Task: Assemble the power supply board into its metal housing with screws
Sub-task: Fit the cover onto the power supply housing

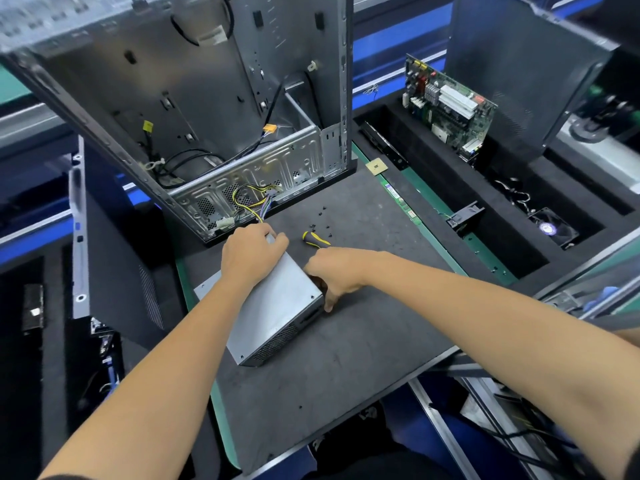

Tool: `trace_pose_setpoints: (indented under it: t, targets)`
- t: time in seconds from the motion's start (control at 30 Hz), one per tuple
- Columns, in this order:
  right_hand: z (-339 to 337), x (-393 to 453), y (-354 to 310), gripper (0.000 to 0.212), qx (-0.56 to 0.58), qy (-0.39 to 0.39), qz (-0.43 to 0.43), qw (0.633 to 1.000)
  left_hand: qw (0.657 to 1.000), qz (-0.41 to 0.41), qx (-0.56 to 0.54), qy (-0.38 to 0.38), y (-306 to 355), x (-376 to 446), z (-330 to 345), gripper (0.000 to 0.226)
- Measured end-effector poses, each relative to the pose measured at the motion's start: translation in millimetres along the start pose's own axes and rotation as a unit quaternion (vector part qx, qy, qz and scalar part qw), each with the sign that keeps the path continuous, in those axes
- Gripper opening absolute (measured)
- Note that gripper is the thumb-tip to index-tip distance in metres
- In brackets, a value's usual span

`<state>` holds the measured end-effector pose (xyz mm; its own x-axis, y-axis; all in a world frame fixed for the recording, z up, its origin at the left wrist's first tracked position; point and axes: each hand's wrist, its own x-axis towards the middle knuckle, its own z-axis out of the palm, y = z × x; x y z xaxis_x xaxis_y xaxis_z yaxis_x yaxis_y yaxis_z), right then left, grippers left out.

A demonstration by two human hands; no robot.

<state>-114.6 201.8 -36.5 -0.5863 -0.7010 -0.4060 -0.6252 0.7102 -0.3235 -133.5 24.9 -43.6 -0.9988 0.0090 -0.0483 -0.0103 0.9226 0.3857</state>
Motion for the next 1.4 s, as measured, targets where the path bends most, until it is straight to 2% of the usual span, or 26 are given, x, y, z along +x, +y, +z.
trace_pose_setpoints:
  t: [0.13,0.23,0.27,0.33,0.4,0.43,0.5,0.53,0.6,0.67,0.77,0.87,1.07,1.2,1.3,1.4]
  targets:
    - [2.8,1.0,0.9,0.048,0.043,-0.011,0.014,0.999,1.0,-0.014,-0.004,0.0,6.5,-2.6,0.3,0.021]
    - [0.6,2.9,-0.1,0.046,0.158,-0.08,0.036,0.984,1.0,-0.02,0.008,0.001,9.1,-4.7,-1.6,0.023]
    - [-0.3,1.7,1.2,0.041,0.241,-0.12,0.045,0.962,1.0,-0.019,0.018,0.002,9.6,-5.9,-1.0,0.023]
    - [-5.1,-3.1,4.2,0.023,0.431,-0.189,0.068,0.88,0.999,-0.014,0.04,0.003,10.4,-8.3,-0.5,0.023]
    - [-5.9,-7.4,6.2,0.021,0.564,-0.18,0.108,0.798,0.999,-0.009,0.047,0.002,11.3,-8.9,0.6,0.026]
    - [-5.3,-6.5,6.9,0.029,0.592,-0.165,0.128,0.779,0.999,-0.007,0.047,-0.002,11.2,-8.6,1.0,0.028]
    - [-2.9,0.3,3.6,0.053,0.571,-0.106,0.15,0.8,0.999,-0.006,0.049,-0.009,10.0,-7.0,0.9,0.028]
    - [-2.0,4.3,-1.2,0.058,0.561,-0.069,0.151,0.811,0.999,-0.005,0.052,-0.013,9.2,-6.0,1.0,0.027]
    - [-0.3,10.8,-8.1,0.053,0.564,-0.015,0.156,0.811,0.998,-0.003,0.052,-0.018,7.8,-5.1,1.9,0.026]
    - [2.1,13.1,-8.6,0.054,0.574,0.002,0.152,0.805,0.999,-0.001,0.049,-0.021,7.3,-4.4,1.8,0.025]
    - [1.2,11.7,-4.8,0.06,0.572,-0.014,0.142,0.808,0.999,-0.004,0.041,-0.025,6.8,-2.2,1.3,0.024]
    - [-3.4,11.7,-1.9,0.053,0.573,-0.045,0.143,0.806,0.999,-0.006,0.035,-0.033,7.2,-0.4,0.3,0.023]
    - [-9.7,19.2,0.5,0.038,0.604,-0.082,0.17,0.774,0.999,-0.016,0.0,-0.047,9.1,-1.4,1.6,0.027]
    - [-10.4,21.9,-1.0,0.051,0.6,-0.077,0.177,0.777,0.997,-0.029,-0.057,-0.04,6.8,-4.5,0.1,0.03]
    - [-8.1,23.3,-1.3,0.044,0.61,-0.075,0.19,0.765,0.994,-0.036,-0.088,-0.05,10.6,-2.1,-1.7,0.027]
    - [-6.7,24.3,-2.0,0.028,0.628,-0.079,0.195,0.749,0.994,-0.02,-0.105,-0.033,11.2,-3.3,-2.5,0.025]
